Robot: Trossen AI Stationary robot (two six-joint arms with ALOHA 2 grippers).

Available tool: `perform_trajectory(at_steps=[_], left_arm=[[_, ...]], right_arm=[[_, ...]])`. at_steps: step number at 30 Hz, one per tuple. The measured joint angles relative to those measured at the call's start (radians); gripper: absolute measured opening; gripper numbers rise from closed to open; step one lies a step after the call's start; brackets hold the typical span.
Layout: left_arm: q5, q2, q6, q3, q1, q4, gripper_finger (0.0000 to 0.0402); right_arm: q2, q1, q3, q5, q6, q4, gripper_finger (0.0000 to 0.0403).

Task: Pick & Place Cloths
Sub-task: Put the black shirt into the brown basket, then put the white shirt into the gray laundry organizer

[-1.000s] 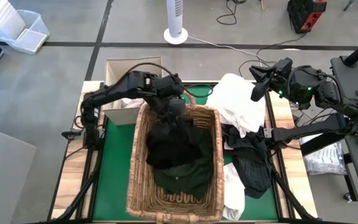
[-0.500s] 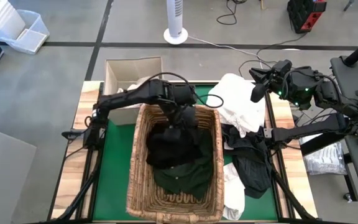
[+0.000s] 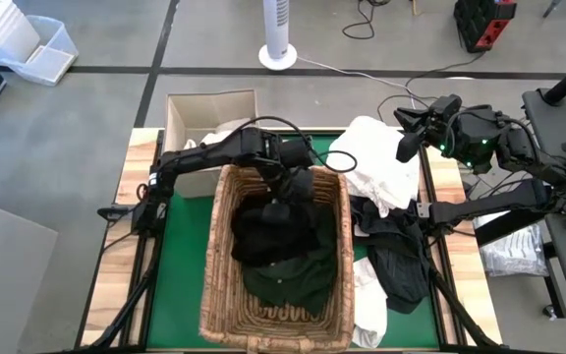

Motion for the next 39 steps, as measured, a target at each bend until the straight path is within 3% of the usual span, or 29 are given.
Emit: perform_trajectory(at_steps=[19, 24, 34, 39], left_arm=[[0.005, -0.030, -0.024, 0.004, -0.001, 0.011, 0.0217], [-0.010, -0.089, -0.033, 0.005, 0.004, -0.004, 0.0227], [-0.181, -0.287, -0.066, 0.006, 0.005, 0.027, 0.0207], [-0.209, -0.403, -0.088, 0.006, 0.005, 0.086, 0.0198]], right_arm=[[0.000, 0.000, 0.000, 0.000, 0.000, 0.000, 0.0038], [0.000, 0.000, 0.000, 0.000, 0.005, 0.000, 0.0038], [0.000, 0.000, 0.000, 0.000, 0.034, 0.006, 0.0038], [0.000, 0.000, 0.000, -0.046, 0.034, 0.056, 0.0038]])
